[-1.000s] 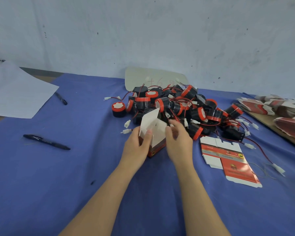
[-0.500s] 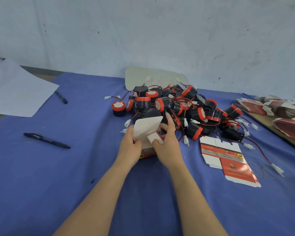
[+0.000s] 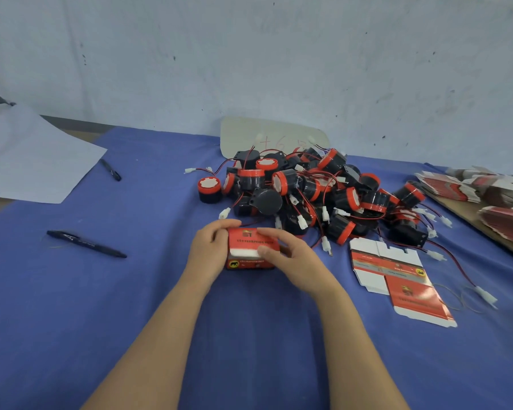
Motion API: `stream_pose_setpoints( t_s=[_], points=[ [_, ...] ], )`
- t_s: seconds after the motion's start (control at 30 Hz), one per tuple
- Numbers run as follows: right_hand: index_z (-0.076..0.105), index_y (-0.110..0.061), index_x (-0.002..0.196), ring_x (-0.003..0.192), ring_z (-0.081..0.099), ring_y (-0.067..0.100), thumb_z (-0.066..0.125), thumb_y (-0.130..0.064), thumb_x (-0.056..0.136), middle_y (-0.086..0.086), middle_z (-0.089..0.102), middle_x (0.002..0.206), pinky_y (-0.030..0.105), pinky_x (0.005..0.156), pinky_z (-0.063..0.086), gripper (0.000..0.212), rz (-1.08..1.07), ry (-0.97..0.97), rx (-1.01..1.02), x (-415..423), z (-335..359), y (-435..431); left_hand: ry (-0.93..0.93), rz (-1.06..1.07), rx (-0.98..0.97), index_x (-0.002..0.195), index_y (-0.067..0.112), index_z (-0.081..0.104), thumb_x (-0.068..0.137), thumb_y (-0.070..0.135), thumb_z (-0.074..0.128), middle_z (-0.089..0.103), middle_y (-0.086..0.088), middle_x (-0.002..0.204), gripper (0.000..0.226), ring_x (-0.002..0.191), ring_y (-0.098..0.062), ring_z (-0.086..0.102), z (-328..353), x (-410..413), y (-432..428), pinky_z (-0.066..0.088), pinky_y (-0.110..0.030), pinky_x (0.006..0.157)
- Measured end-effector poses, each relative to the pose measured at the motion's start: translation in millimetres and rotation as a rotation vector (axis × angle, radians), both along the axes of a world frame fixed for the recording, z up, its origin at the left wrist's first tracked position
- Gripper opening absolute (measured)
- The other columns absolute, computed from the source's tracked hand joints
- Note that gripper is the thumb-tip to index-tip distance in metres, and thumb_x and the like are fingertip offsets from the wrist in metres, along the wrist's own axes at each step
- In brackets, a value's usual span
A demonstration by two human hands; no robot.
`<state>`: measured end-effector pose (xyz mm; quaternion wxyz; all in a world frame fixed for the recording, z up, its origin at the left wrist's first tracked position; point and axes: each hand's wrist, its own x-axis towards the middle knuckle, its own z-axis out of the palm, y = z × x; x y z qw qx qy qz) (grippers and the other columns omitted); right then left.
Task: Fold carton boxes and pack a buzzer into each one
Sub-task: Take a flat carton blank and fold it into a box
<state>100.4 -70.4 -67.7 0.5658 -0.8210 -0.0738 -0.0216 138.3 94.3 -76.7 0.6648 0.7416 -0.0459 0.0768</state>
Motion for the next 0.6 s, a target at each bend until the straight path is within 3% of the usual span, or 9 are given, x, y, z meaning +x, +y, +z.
stream_pose_setpoints(
  t_s=[0.07,0.13,0.17,0.23,0.37,0.43,0.53,0.6],
  points=[
    [0.05,-0.036,0.128,0.107,0.058,0.003,0.064,-0.03,0.09,-0.011,0.059,0.12,0.017,0.089,0.049,0.041,-0.055,0.007,-0.029,0.6,-2.7,0.5,0.041,-0.079,-0.082,0.097,0.028,0.069,0.099,0.012,0.036,0.064,0.001,0.115,0.036,0.101,-0.01,0.061,2.1,0.0,4.2,0.048,-0.011,0.073],
    [0.044,-0.033,0.136,0.105,0.058,0.002,0.064,-0.031,0.09,-0.009,0.058,0.123,0.019,0.09,0.048,0.05,-0.103,-0.012,-0.041,1.4,-4.6,1.5,-0.001,-0.165,0.048,0.107,0.032,0.065,0.098,0.025,0.049,0.056,0.006,0.122,0.02,0.107,-0.007,0.057,-0.7,-2.5,4.9,0.045,-0.006,0.073],
    [0.042,-0.031,0.139,0.105,0.058,0.001,0.063,-0.031,0.091,-0.008,0.057,0.125,0.018,0.089,0.048,0.052,-0.112,-0.021,-0.048,1.5,-5.4,2.0,-0.04,-0.21,0.164,0.117,0.032,0.06,0.095,0.032,0.056,0.049,0.008,0.127,0.023,0.112,-0.006,0.053,-3.1,-3.2,4.7,0.044,-0.005,0.076],
    [0.037,-0.029,0.143,0.107,0.056,0.001,0.059,-0.03,0.093,-0.007,0.055,0.129,0.017,0.091,0.046,0.055,-0.103,-0.021,-0.062,2.6,-6.7,1.4,-0.113,-0.248,0.338,0.133,0.028,0.05,0.087,0.04,0.063,0.036,0.011,0.129,0.049,0.116,-0.005,0.044,-10.4,-1.7,3.9,0.042,-0.011,0.088],
    [0.026,-0.028,0.149,0.112,0.053,0.0,0.053,-0.029,0.097,-0.01,0.049,0.133,0.01,0.092,0.043,0.059,0.002,0.033,-0.084,2.6,-5.0,-3.8,-0.204,-0.192,0.447,0.138,0.025,0.048,0.084,0.046,0.063,0.033,0.012,0.124,0.061,0.115,-0.005,0.04,-13.2,0.2,6.3,0.04,-0.017,0.094],
    [0.028,-0.029,0.148,0.113,0.052,-0.003,0.053,-0.025,0.097,-0.012,0.047,0.134,0.009,0.092,0.043,0.057,0.048,0.043,-0.095,1.8,-3.6,-5.9,-0.249,-0.171,0.494,0.136,0.025,0.051,0.082,0.051,0.061,0.035,0.013,0.122,0.061,0.117,-0.006,0.04,-14.3,0.9,7.5,0.042,-0.022,0.096],
    [0.041,-0.029,0.142,0.119,0.052,0.004,0.055,-0.022,0.096,-0.01,0.051,0.134,0.02,0.101,0.042,0.048,0.01,-0.019,-0.135,0.4,-3.8,-5.7,-0.332,-0.133,0.505,0.129,0.023,0.058,0.085,0.048,0.062,0.044,0.012,0.131,0.051,0.121,-0.002,0.039,-13.0,-0.2,7.6,0.043,-0.028,0.1],
    [0.051,-0.032,0.133,0.11,0.056,0.0,0.058,-0.025,0.095,-0.014,0.057,0.122,0.012,0.094,0.044,0.039,-0.046,-0.073,-0.145,-0.4,-3.6,-4.2,-0.369,-0.098,0.511,0.125,0.023,0.061,0.086,0.046,0.063,0.053,0.011,0.131,0.045,0.12,-0.006,0.047,-11.2,-0.9,7.2,0.044,-0.031,0.1]
  ],
)
